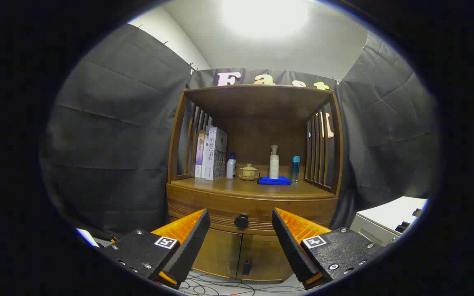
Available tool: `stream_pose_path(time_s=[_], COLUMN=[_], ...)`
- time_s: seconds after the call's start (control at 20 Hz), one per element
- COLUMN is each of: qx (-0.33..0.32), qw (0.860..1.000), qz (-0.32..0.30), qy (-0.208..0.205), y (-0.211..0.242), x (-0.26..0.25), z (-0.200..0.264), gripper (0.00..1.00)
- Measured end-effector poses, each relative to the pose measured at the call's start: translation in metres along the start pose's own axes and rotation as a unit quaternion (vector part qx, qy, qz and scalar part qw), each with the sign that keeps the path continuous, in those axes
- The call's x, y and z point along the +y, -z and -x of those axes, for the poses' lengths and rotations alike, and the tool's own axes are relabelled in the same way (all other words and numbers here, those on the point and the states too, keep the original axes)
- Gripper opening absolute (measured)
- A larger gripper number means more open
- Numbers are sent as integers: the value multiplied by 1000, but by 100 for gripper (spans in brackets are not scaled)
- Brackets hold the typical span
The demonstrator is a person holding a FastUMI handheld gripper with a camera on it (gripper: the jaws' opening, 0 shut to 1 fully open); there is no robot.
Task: Pull open the drawer, take out the items inside it, and place them on the countertop above the cabinet.
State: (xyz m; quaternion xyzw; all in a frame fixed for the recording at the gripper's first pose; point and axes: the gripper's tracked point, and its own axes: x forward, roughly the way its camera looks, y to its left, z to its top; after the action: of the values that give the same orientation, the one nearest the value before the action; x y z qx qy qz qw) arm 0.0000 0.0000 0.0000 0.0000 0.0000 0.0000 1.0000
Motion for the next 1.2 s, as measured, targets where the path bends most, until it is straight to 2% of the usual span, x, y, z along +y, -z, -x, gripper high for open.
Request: stream_pose_path(time_s=[0.25,0.65,1.2], qx=[1,19,51], qw=[1000,1000,998], qz=[13,-4,-20], qy=[1,19,42], y=[5,11,26], x=[4,1,-8], z=[-2,-17,-71], gripper=[95,95,95])
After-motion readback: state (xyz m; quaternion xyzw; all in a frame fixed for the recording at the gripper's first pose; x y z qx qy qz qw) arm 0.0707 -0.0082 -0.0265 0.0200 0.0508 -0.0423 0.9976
